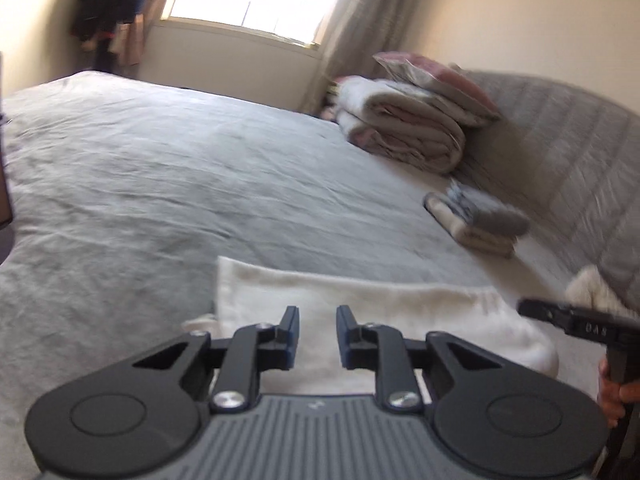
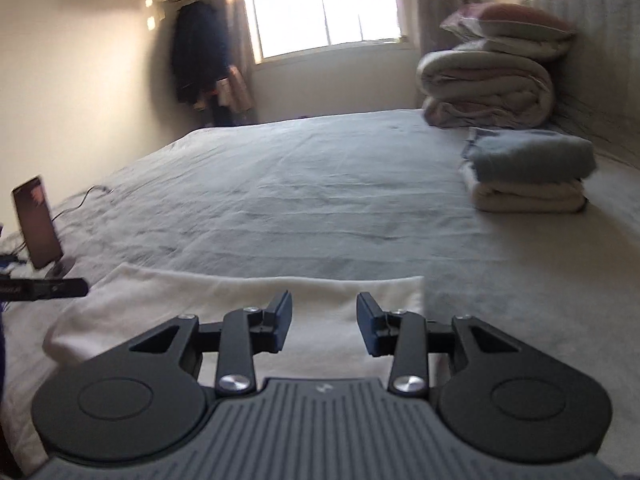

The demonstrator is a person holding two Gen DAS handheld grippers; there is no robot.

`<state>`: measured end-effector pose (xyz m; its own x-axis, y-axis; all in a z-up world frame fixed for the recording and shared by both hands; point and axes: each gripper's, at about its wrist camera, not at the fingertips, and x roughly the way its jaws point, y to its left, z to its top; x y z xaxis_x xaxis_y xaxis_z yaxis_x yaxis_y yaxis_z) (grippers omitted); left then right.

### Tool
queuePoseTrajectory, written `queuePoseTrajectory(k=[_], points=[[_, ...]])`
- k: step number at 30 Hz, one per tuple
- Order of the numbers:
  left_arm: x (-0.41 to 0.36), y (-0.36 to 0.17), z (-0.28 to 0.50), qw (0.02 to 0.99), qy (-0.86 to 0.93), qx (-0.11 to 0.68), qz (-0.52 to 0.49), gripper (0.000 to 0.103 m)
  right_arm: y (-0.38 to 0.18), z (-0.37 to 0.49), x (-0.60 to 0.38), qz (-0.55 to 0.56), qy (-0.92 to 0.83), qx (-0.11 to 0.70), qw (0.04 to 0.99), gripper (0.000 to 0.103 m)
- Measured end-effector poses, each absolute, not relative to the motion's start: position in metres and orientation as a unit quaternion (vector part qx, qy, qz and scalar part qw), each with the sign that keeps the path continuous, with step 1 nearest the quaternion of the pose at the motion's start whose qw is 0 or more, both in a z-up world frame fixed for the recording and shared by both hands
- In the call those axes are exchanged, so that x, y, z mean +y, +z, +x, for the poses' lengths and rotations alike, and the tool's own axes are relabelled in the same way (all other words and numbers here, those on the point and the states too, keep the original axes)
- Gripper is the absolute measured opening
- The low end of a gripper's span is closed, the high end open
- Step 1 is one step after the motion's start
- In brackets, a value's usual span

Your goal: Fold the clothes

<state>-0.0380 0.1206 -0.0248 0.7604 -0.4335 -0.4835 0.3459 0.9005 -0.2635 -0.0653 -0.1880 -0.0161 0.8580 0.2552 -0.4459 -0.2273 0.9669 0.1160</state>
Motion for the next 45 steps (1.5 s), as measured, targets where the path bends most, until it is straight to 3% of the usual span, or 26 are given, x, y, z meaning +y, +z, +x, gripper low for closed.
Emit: queuePoseTrajectory(k=[7,10,14,19,22,30,42,45], points=[[0.123,-0.049,-0.06,0.926,-0.241,0.291,0.015,0.018,-0.052,-0.086,-0.158,-0.082,0.214,0.267,0.936,0.04],[0.14,-0.056,-0.071,0.926,-0.243,0.288,0.029,0.005,-0.061,-0.103,-0.171,-0.112,0.222,0.258,0.934,0.039],[0.156,-0.053,-0.082,0.928,-0.24,0.283,0.024,0.003,-0.059,-0.116,-0.195,-0.098,0.225,0.266,0.932,0.038],[0.152,-0.033,-0.084,0.929,-0.256,0.268,-0.005,0.007,-0.04,-0.127,-0.193,-0.074,0.23,0.256,0.936,0.04],[0.135,-0.026,-0.077,0.925,-0.277,0.259,-0.019,0.015,-0.033,-0.115,-0.178,-0.058,0.238,0.248,0.937,0.041],[0.062,-0.043,-0.053,0.898,-0.328,0.289,0.041,0.016,-0.04,-0.084,-0.129,-0.075,0.261,0.261,0.926,0.041],[0.098,-0.046,-0.077,0.894,-0.332,0.292,0.074,0.021,-0.048,-0.107,-0.148,-0.113,0.275,0.284,0.912,0.042],[0.107,-0.036,-0.069,0.901,-0.318,0.292,0.041,0.032,-0.04,-0.104,-0.152,-0.093,0.271,0.287,0.914,0.044]])
